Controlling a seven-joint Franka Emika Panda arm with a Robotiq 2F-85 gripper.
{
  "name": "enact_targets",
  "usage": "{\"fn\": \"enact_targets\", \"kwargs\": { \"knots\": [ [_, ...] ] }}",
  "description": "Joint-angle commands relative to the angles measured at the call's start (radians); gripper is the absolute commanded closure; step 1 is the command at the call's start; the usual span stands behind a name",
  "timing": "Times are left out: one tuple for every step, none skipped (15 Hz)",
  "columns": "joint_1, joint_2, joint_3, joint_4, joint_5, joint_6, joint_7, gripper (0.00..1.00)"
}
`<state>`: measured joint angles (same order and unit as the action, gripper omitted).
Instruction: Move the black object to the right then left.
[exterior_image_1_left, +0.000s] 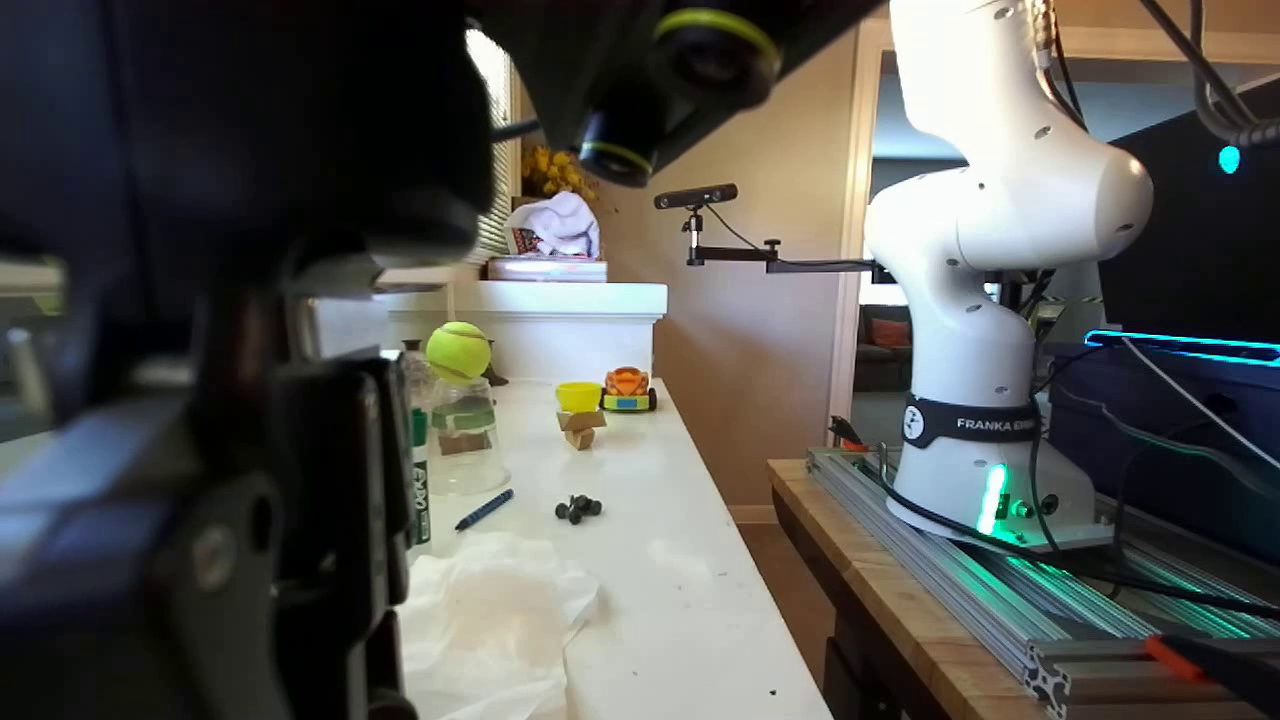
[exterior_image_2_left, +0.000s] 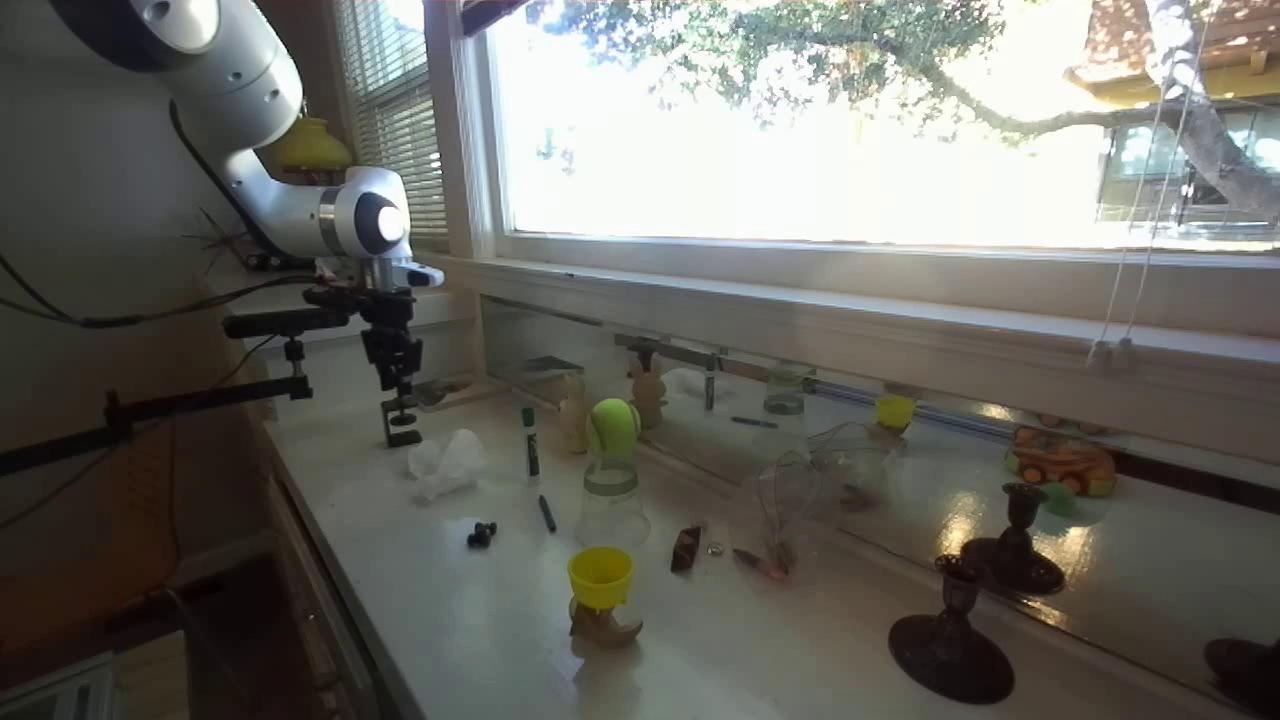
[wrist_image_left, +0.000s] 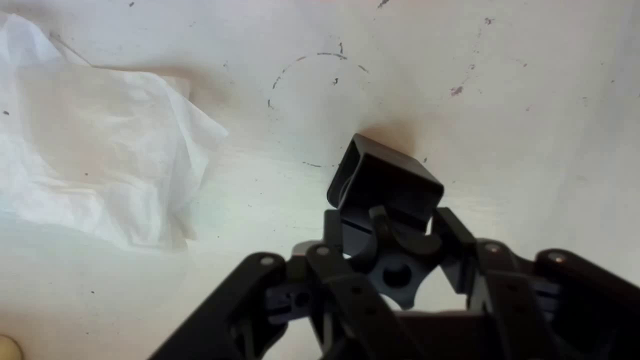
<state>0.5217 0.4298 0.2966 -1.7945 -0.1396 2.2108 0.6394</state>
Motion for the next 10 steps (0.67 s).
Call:
{"fn": "enact_targets", "kwargs": {
  "knots": [
    [0.02,-0.016,-0.009,-0.021,0.031,0.025,0.026,0.41],
    [0.022,-0.017,-0.009,-0.019,0.03,0.015,0.026,0.25],
    [0.022,-0.017,-0.008,-0.02,0.029,0.016,0.02,0.19],
    [0.022,-0.018,-0.007,-0.021,0.03,0.01,0.012,0.11],
    [0.023,-0.019,-0.007,-0.022,0.026,0.013,0.007,0.05],
    [0.022,-0.019,-0.005,-0.023,0.023,0.012,-0.012,0.0],
    [0.018,-0.019,0.0,-0.024,0.026,0.008,-0.036,0.0],
    [0.015,-0.02,0.003,-0.025,0.035,0.003,-0.051,0.0],
    [0.012,-0.021,0.006,-0.026,0.039,-0.002,-0.072,0.0],
    [0.009,-0.022,0.009,-0.026,0.039,-0.008,-0.099,0.0]
  ]
}}
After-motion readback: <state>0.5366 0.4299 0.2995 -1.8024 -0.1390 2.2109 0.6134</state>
